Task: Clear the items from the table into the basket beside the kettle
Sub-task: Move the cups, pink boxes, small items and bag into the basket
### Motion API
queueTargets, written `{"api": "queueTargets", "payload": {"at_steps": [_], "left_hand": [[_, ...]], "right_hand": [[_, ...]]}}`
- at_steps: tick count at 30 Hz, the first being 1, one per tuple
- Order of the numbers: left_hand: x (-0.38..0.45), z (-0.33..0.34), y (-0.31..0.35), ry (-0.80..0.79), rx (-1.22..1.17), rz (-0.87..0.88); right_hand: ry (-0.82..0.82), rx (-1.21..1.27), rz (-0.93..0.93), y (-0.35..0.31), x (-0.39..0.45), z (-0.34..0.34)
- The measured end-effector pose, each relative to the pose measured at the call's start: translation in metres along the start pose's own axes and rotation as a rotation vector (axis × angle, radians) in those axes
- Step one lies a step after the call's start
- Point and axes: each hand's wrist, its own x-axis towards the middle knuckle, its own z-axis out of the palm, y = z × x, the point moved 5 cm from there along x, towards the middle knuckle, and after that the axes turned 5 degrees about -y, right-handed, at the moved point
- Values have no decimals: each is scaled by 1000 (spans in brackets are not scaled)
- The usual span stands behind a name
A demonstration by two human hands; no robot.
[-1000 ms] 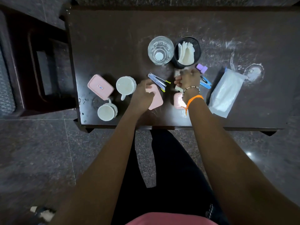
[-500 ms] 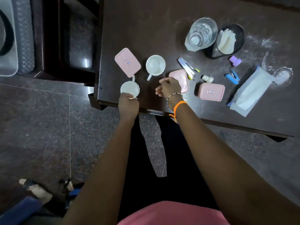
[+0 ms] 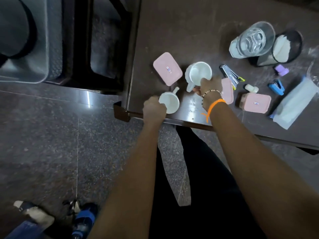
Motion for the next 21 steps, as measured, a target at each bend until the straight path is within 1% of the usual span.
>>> {"api": "queueTargets", "payload": {"at_steps": [2,4,7,11,14,15,17,19,21], "left_hand": [[-15,-11,3,9,-8,37],[-31,-37,-1,49,-47,64],[-52,-90,-13,176,-81,86],[-69,-170,-30,346,-234,110],[-69,-229,-43,504,-313,96],[-67,-248,-49,557,-312,85],[-58,-279,-58,610,-290,54],[-44,-301,-64,612,-244,23],[-28,-314,-68,577,-147,-13]], "right_hand": [[-24,-28,-48,-5,-17,-2],[-90,-81,-102,-17,-41,5],[-215,-131,-184,-49,-81,27],[-401,-201,-298,-93,-139,82],[-491,-225,-402,-127,-172,135],[-507,-241,-435,-137,-182,156],[-514,-289,-488,-156,-195,194],[-510,-360,-509,-171,-205,229],[-500,-378,-474,-179,-208,255]]}}
